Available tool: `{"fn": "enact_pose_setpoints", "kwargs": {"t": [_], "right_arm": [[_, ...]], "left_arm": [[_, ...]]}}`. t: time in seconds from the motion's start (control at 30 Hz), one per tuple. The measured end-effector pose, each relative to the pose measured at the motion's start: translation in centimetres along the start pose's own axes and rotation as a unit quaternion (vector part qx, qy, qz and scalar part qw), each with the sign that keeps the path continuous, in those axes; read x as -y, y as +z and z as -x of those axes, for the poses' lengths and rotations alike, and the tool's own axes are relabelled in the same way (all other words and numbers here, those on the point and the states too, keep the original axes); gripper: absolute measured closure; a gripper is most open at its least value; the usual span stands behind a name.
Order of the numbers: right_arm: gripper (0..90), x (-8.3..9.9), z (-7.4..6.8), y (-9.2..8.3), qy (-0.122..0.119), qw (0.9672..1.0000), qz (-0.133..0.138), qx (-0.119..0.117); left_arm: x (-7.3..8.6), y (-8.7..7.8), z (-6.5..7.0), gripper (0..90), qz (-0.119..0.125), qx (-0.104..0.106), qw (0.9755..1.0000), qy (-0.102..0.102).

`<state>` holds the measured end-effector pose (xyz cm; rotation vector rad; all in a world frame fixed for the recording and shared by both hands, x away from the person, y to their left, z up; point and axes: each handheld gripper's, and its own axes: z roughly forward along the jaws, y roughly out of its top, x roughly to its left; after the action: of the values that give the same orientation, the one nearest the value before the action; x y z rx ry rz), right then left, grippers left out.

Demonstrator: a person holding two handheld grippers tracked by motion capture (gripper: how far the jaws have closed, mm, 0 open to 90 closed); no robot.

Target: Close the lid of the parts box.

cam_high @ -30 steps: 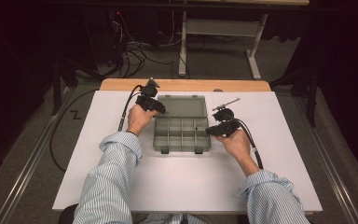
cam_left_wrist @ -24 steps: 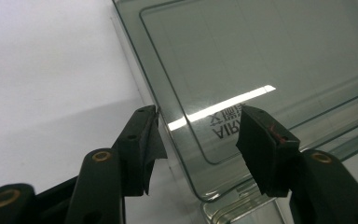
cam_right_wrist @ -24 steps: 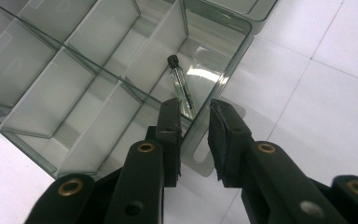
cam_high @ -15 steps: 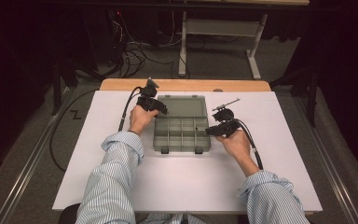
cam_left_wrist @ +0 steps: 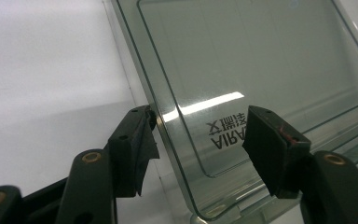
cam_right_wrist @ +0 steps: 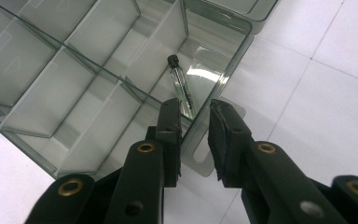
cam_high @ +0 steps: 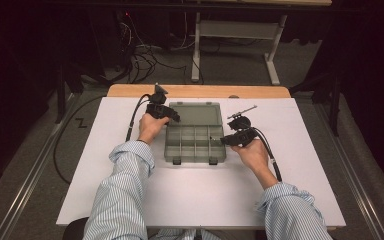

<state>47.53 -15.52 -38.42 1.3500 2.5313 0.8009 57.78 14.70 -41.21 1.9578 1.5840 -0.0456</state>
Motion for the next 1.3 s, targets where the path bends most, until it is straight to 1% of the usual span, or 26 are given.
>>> {"fn": "enact_pose_setpoints", "kwargs": {"t": [0.03, 0.2, 0.33, 0.47, 0.73, 0.9, 1.3], "right_arm": [[76.2, 0.0, 0.0, 0.0, 0.000, 1.0000, 0.000, 0.000], [76.2, 0.0, 0.0, 0.0, 0.000, 1.0000, 0.000, 0.000], [76.3, 0.0, 0.0, 0.0, 0.000, 1.0000, -0.001, -0.001], [76.2, 0.0, 0.0, 0.0, 0.001, 1.0000, -0.002, 0.000], [76.3, -0.1, -0.1, 0.0, 0.001, 1.0000, -0.005, 0.002], [76.3, -0.1, 0.0, 0.0, 0.002, 1.0000, -0.006, 0.000], [76.3, -0.2, -0.1, 0.0, 0.003, 1.0000, -0.008, 0.002]], "left_arm": [[0.0, 0.0, 0.0, 41.6, 0.000, 0.004, 1.0000, -0.002], [0.0, 0.1, 0.0, 40.9, -0.001, 0.006, 1.0000, -0.002], [0.0, 0.0, 0.1, 41.5, 0.002, 0.002, 1.0000, 0.003], [0.0, -0.4, 0.3, 44.1, 0.007, -0.004, 0.9999, 0.014], [-0.1, -1.4, 0.7, 45.5, 0.021, -0.006, 0.9993, 0.029], [0.0, -2.0, 1.1, 46.1, 0.029, -0.011, 0.9986, 0.044], [0.1, -3.3, 1.8, 47.9, 0.039, -0.020, 0.9967, 0.069]]}}
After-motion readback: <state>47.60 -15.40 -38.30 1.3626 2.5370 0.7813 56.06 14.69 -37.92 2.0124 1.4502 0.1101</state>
